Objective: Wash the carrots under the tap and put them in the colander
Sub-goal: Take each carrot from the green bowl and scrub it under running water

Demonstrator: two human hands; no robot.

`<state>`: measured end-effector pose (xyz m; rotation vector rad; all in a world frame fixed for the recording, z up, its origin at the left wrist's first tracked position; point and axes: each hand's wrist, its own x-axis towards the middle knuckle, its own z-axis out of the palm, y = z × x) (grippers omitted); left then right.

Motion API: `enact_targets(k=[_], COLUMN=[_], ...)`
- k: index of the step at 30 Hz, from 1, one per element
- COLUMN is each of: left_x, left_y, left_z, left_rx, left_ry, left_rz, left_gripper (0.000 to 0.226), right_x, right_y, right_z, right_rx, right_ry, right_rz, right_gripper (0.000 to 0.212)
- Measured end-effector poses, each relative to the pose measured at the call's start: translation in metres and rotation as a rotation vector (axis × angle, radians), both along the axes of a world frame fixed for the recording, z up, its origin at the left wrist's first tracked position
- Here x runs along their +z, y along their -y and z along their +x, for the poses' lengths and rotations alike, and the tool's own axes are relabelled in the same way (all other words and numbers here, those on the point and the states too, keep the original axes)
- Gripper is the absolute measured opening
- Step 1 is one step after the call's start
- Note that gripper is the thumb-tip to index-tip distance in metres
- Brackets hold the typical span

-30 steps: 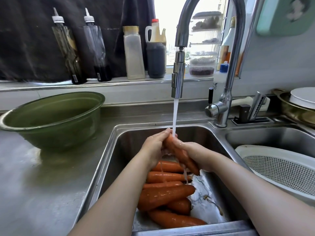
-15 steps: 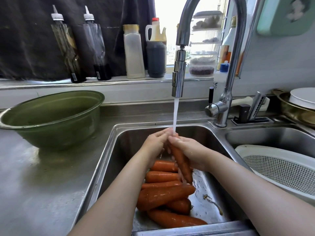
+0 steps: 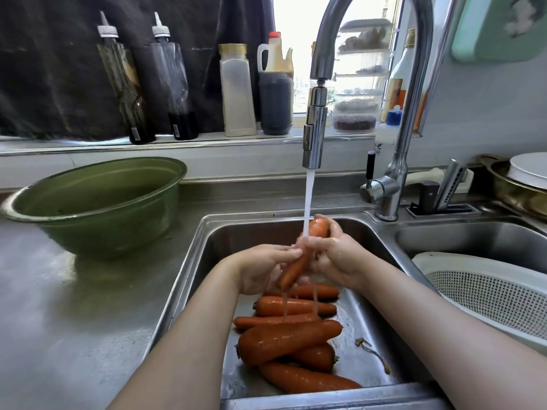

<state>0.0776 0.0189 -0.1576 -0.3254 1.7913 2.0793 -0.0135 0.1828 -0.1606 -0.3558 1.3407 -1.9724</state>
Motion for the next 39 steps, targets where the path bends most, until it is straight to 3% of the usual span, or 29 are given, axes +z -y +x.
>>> enact_targets(k=[2,5,7,10,13,15,18,22,25,28,31,35,37,39], left_x=[-0.001,-0.003,-0.005,-0.005,-0.008,-0.009,-0.007,-0.003,-0.002,-0.002,-0.001,0.003,0.004,0.003], left_y=[0.004,0.011,0.016,0.022,0.029,0.03,0.024,0.015,0.015,0.021,0.019,0.006,0.004,0.007], left_z=[-0.001,0.0,0.0,0.002,0.002,0.001,0.0,0.001,0.001,0.004,0.004,0.0,-0.001,0.0], left_rx=[0.025,-0.022,-0.035,0.001,0.066,0.073,0.053,-0.033,-0.023,0.067,0.121,0.168,0.184,0.207], left_ry=[-0.003,0.049,0.066,0.089,0.101,0.084,0.007,-0.082,-0.115,-0.216,-0.299,-0.381,-0.399,-0.404], left_rz=[-0.073,-0.133,-0.167,-0.33,-0.615,-0.762,-0.784,-0.725,-0.786,-0.87,-0.946,-0.974,-0.983,-1.005], left_gripper=[0.044,0.05,0.051,0.064,0.088,0.09,0.08,0.044,0.043,0.041,0.037,0.036,0.04,0.044], right_x=[0.0,-0.003,-0.004,-0.004,-0.003,-0.002,-0.001,-0.006,-0.007,-0.007,-0.006,-0.004,-0.007,-0.007], right_y=[0.002,0.006,0.009,0.01,0.007,0.005,0.009,0.01,0.007,0.005,0.005,0.009,0.012,0.009], right_z=[-0.002,0.0,0.004,0.005,0.008,0.011,0.011,0.003,0.001,0.001,0.003,0.001,-0.002,-0.006], right_rx=[-0.065,-0.139,-0.125,-0.031,0.195,0.266,0.107,-0.08,-0.034,0.087,0.088,-0.166,-0.228,-0.145], right_ry=[-0.034,-0.185,-0.285,-0.381,-0.369,-0.391,-0.409,-0.365,-0.259,-0.125,-0.274,-0.435,-0.434,-0.346], right_rz=[0.073,0.271,0.333,0.391,0.346,0.346,0.436,0.499,0.437,0.296,0.388,0.513,0.517,0.451], right_gripper=[0.067,0.036,0.027,0.032,0.024,0.022,0.028,0.027,0.033,0.024,0.026,0.031,0.032,0.035])
